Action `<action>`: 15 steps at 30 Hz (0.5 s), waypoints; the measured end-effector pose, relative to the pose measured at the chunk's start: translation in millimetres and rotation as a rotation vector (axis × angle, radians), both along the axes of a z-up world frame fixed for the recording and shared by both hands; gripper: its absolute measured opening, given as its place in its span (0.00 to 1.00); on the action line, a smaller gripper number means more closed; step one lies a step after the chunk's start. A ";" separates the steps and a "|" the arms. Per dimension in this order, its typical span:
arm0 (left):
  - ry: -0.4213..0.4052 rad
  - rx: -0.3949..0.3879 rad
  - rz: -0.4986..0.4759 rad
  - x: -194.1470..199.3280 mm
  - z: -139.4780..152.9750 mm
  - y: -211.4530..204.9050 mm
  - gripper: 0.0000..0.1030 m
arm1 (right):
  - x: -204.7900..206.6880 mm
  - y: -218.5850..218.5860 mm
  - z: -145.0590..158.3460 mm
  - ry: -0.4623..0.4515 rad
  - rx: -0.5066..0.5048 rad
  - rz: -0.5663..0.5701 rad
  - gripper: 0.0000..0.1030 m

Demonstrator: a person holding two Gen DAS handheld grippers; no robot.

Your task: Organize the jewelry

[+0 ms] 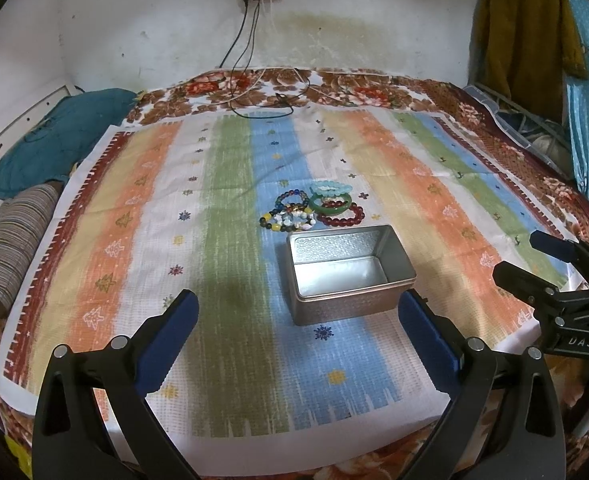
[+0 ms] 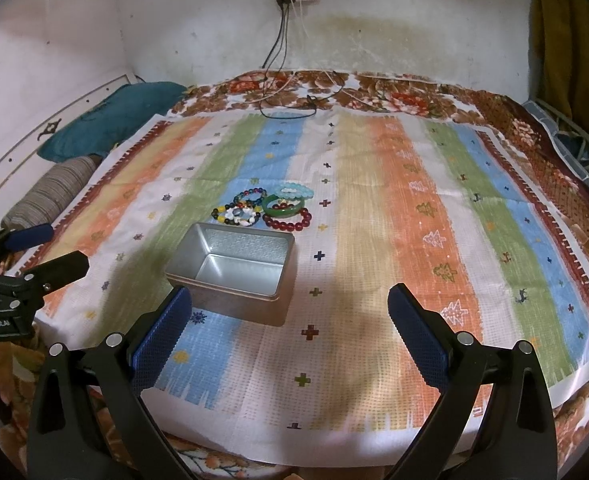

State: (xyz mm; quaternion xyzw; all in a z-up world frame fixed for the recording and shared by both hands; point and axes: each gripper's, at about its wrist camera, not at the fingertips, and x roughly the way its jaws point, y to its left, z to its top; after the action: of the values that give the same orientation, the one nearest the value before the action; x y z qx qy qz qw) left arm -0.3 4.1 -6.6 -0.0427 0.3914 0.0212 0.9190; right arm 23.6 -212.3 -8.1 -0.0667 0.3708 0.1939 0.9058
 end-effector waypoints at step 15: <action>0.046 0.010 0.021 1.2 -8.9 6.9 0.95 | 8.6 3.1 -1.6 0.019 -0.007 -0.010 0.97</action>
State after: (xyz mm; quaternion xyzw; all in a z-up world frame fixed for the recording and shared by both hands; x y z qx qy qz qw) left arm 0.9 11.0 -15.5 -0.0417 0.4120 0.0336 0.9096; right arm 32.2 -209.2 -9.7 -0.0660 0.3805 0.1887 0.9029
